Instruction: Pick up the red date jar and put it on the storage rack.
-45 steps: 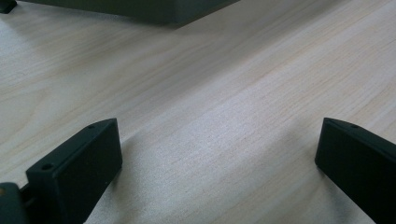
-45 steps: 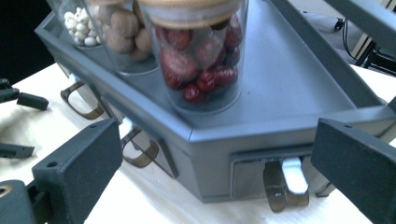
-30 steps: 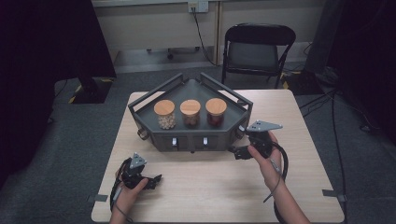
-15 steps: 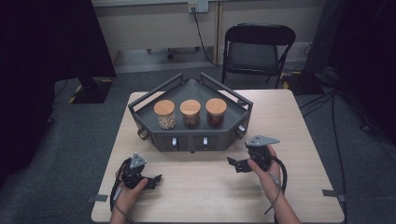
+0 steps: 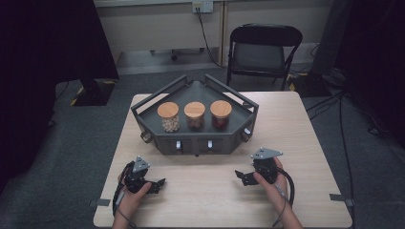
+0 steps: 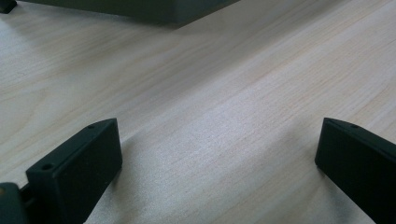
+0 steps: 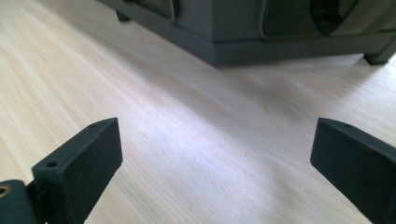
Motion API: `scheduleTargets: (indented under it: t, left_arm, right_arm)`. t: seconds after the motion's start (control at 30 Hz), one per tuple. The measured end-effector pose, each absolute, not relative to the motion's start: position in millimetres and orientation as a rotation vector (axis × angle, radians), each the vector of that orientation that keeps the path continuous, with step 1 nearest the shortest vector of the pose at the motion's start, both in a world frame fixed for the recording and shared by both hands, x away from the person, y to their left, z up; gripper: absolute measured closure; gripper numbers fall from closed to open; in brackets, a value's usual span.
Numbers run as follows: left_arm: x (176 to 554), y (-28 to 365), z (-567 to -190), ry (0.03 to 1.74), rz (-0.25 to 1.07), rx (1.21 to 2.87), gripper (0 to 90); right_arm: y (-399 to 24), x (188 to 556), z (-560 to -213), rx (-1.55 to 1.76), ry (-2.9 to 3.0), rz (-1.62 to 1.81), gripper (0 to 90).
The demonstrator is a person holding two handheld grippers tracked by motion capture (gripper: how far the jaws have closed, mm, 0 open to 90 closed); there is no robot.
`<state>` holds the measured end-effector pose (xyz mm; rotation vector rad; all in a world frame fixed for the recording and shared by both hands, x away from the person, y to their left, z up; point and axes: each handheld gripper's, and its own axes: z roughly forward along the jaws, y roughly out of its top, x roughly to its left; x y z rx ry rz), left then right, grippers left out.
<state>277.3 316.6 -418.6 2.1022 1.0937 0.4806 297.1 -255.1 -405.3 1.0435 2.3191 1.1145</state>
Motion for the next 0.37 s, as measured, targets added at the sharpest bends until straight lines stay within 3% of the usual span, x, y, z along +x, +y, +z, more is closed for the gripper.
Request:
scheduleTargets:
  t: [0.37]
  left_arm:
    - [276.7, 316.4, -418.7, 1.095, 0.482, 2.101, 0.1]
  right_arm:
    - [-244.5, 296.2, -412.8, 1.012, 2.361, 0.99, 1.8]
